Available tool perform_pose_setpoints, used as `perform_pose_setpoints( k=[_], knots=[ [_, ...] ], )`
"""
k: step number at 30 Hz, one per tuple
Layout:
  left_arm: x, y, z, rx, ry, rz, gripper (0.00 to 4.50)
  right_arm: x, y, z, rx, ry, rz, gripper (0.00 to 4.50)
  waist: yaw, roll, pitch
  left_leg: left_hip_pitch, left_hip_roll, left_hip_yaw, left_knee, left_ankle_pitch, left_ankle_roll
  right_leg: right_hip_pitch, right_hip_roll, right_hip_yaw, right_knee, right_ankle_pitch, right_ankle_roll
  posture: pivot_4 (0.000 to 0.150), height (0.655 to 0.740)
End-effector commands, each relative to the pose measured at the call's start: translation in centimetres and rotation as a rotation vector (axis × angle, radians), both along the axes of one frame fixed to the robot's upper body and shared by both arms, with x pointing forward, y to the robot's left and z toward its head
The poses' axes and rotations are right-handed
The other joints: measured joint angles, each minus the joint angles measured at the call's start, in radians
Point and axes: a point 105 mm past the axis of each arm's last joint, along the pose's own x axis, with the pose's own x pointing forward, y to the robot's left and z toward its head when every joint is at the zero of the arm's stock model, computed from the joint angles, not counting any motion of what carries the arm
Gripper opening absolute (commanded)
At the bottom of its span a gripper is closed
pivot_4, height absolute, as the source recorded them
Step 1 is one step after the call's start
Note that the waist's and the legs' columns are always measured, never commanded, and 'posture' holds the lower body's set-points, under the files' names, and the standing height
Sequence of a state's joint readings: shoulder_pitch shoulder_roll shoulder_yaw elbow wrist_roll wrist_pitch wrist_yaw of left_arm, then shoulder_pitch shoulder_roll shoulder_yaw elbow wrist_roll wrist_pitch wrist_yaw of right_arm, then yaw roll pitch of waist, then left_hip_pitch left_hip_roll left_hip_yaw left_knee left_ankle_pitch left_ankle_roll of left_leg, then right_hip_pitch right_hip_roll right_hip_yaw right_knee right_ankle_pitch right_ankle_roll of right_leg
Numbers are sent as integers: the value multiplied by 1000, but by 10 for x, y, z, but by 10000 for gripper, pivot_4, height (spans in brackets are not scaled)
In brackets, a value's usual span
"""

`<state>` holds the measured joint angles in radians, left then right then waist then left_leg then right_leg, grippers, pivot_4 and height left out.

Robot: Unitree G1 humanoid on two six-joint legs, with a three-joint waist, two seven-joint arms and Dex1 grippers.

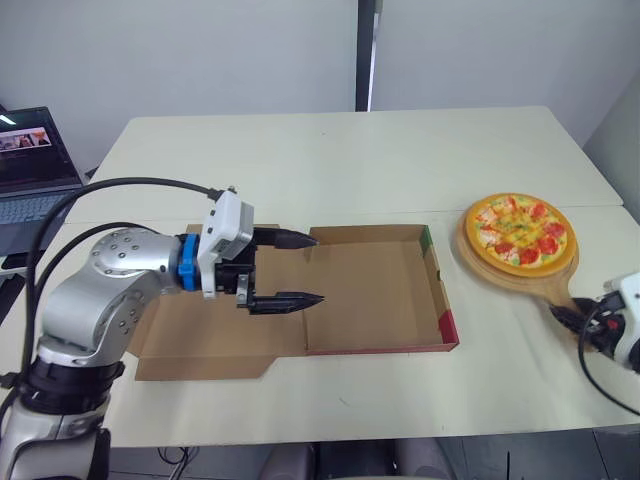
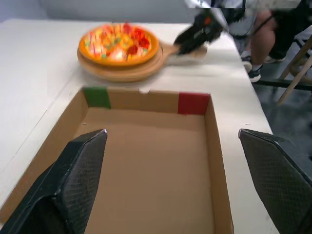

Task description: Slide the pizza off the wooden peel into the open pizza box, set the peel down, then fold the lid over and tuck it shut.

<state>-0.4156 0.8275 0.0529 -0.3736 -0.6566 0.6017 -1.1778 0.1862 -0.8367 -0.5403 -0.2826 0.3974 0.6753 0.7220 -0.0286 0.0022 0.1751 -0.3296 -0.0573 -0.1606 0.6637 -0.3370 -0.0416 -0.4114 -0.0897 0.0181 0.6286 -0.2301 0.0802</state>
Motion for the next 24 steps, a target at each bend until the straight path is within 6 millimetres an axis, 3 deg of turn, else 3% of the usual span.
perform_pose_setpoints(
  k=[1,10,24],
  knots=[
    [-5,4,9,4,-55,11,45000,9,22,50,-46,-130,160,15478,1,0,0,0,0,0,0,0,0,0,0,0,0,0,0,1500,7400],
    [-13,21,4,36,-27,76,45000,28,56,78,-184,-96,447,15478,-2,-1,1,-1,0,0,0,0,0,0,0,0,0,0,0,1500,7400],
    [-25,36,-1,81,5,126,45000,46,87,86,-395,-86,689,15478,2,-2,2,-3,0,1,0,1,-2,-4,-1,-1,0,0,0,1500,7400]
  ],
)
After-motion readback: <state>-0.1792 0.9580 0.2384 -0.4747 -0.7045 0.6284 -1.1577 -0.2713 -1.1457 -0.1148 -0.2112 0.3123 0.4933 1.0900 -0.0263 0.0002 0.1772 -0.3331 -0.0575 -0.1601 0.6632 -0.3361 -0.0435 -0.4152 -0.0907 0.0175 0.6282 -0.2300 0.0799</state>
